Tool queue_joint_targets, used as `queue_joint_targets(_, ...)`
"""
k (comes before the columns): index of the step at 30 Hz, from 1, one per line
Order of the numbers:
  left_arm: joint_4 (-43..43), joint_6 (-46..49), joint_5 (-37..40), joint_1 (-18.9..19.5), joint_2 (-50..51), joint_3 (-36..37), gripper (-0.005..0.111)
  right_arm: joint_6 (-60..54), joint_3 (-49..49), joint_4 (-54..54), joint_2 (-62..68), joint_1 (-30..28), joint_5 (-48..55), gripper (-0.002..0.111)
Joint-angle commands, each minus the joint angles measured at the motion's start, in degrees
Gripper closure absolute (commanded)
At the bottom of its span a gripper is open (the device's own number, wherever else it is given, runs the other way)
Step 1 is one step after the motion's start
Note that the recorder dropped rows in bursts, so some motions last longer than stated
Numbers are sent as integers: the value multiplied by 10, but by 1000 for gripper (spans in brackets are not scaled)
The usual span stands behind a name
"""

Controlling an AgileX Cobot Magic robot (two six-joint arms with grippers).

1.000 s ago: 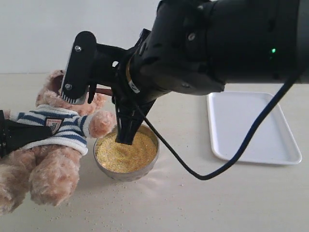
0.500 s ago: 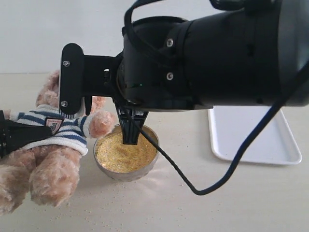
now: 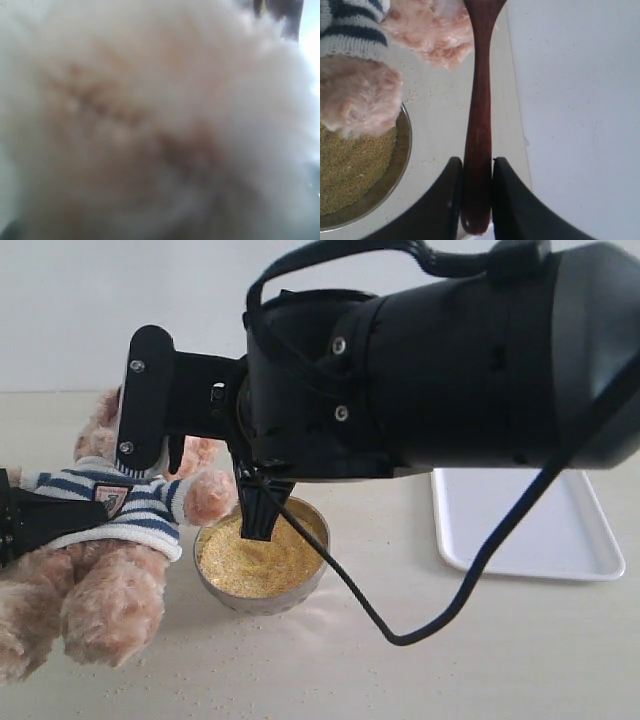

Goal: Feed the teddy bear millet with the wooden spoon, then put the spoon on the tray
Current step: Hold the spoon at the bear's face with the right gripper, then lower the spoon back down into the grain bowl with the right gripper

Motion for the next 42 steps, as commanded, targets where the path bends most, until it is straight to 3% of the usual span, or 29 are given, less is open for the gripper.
queue_joint_targets(1,-8,4,19,1,-2,1,102,9,-4,-5,4,4,-13,108)
queue_joint_targets(14,-13,4,19,1,-2,1,102,-5,-4,-72,20,27,56,108)
queue_joint_targets(21,-13,8,19,1,-2,1,102,75,-4,-185,21,47,85,108)
queue_joint_targets(30,-11,8,19,1,-2,1,102,118,-4,-156,5,64,124,108)
queue_joint_targets(33,-8,8,19,1,-2,1,102,111,-4,-74,-53,19,98,108)
queue_joint_targets(35,-13,19,19,1,-2,1,102,4,-4,82,-97,-38,58,108)
queue_joint_targets(36,-22,21,19,1,-2,1,102,-123,-4,225,-114,-82,59,108)
queue_joint_targets(38,-29,22,19,1,-2,1,102,-303,-4,403,-118,-135,104,108)
queue_joint_targets(40,-36,31,19,1,-2,1,102,-375,-4,510,-113,-151,115,108)
queue_joint_targets(42,-36,34,19,1,-2,1,102,-382,-4,522,-105,-147,115,108)
